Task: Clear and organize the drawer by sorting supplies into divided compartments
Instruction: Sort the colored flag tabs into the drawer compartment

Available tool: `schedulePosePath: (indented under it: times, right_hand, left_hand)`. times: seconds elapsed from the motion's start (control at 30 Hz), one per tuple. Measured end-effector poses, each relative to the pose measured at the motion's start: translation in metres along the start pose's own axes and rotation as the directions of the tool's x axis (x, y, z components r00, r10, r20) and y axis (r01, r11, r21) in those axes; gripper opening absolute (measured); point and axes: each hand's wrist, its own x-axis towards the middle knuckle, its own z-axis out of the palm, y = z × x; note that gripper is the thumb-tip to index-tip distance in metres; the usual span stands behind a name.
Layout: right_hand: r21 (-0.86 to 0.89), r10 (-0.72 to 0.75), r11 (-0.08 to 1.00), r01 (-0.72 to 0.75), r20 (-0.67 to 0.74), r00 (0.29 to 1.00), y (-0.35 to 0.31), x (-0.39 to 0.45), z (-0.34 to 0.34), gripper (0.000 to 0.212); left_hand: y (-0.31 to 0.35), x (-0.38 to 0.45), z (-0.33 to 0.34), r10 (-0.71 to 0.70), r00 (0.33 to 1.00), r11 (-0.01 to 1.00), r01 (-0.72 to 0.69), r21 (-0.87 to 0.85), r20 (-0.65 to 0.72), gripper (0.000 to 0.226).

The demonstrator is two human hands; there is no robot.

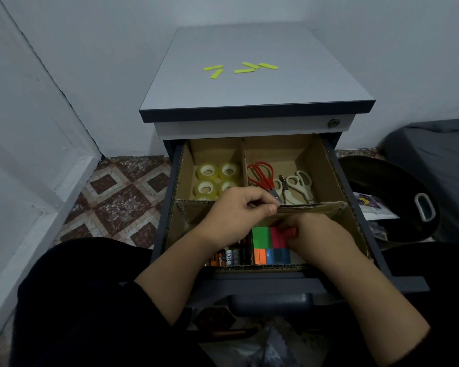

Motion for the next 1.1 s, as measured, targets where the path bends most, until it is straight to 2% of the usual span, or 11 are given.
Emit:
schedulePosePath:
  times: [0.17, 0.3, 0.6, 1.1]
  right_hand:
    - [0.008, -0.009, 1.000, 0.009, 0.005, 1.000, 0.0001, 0.0014, -0.0016, 0.032]
    - [0.009, -0.061, 0.998, 0.061, 0.065, 0.996, -0.0026, 0.0006, -0.0039, 0.022]
    - [-0.041, -0.104, 0.993, 0.110, 0.120, 0.987, -0.0031, 0.0002, -0.0051, 0.030]
    - [0.023, -0.144, 0.989, 0.144, 0.005, 0.990, -0.0022, -0.0040, -0.0027, 0.020]
  left_hand:
    - [0.0010, -0.0002, -0.0002, 0.002, 1.000, 1.000, -0.002, 0.006, -0.001, 0.013]
    - [0.0012, -0.0007, -0.0004, -0.004, 1.000, 1.000, 0.004, 0.006, 0.000, 0.012]
    - [0.0018, -0.0006, -0.0003, 0.011, 1.000, 1.000, -0.011, 0.008, -0.008, 0.012]
    - [-0.0001, -0.0016, 0.0001, 0.000, 0.999, 1.000, 0.000, -0.010, -0.033, 0.012]
